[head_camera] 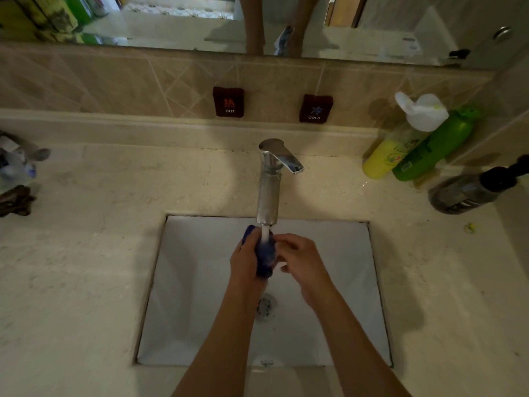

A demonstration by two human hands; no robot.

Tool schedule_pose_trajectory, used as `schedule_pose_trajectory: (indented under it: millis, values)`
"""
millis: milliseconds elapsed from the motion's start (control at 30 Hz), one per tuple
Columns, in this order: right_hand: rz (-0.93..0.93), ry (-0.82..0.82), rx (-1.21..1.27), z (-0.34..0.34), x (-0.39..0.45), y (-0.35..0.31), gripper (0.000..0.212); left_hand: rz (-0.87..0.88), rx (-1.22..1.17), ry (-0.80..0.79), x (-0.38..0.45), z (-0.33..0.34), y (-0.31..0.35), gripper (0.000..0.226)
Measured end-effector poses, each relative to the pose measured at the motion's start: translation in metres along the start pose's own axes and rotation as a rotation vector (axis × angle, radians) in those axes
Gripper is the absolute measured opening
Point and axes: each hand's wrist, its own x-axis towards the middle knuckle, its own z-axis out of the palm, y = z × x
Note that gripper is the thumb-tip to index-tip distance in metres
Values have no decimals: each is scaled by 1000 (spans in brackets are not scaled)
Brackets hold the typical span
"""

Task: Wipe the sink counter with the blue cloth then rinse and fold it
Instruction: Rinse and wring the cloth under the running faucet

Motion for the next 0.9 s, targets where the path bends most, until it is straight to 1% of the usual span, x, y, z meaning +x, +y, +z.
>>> schedule_pose_trajectory:
  millis: [33,67,100,133,167,200,300,367,400,533,600,633,667,700,733,767,833,900]
  values:
    - [-15,16,-77,-9,0,-7,22,-16,-40,-33,5,-4,-3,82]
    - [-31,48,-121,-18,-1,-15,21,-40,-70,-60,6,-3,-1,85]
    - [-53,80,-118,-26,-3,-25,20,-60,-95,-93,6,-1,0,78]
    - [-92,100,-74,-32,-5,-38,21,-65,-120,-127,3,3,2,65]
    - [-140,115,-16,-35,-8,-53,24,-74,-145,-142,1,8,3,51]
    - [-184,128,27,-38,-10,-69,30,-85,-170,-152,-1,11,3,43]
    - [-270,113,42,-38,-10,-109,48,-48,-212,-120,-1,14,-1,37]
    - [-317,101,1,-33,-7,-121,51,-8,-244,-129,-1,12,-4,21]
    - [-337,103,-9,-31,-4,-124,50,-1,-233,-154,0,11,-3,16]
    - [-312,88,126,-27,5,-116,41,-30,-144,-184,-7,7,2,22]
    - [-284,135,119,-24,6,-104,40,-10,-137,-142,-16,9,5,24]
    - [-283,149,101,-23,5,-95,41,5,-162,-117,-19,9,5,31]
    - [-285,142,90,-23,4,-86,42,7,-212,-120,-23,10,7,44]
    - [-284,131,84,-24,2,-77,43,5,-245,-143,-25,9,8,54]
    - [-278,130,82,-25,-1,-67,42,1,-251,-189,-29,9,8,58]
    - [-260,143,85,-25,-4,-56,40,-11,-243,-228,-34,9,9,56]
    - [-196,163,97,-20,-10,-28,35,-44,-241,-233,-41,6,6,47]
    - [-180,73,52,-5,-21,-2,33,-22,-223,-167,-55,8,2,41]
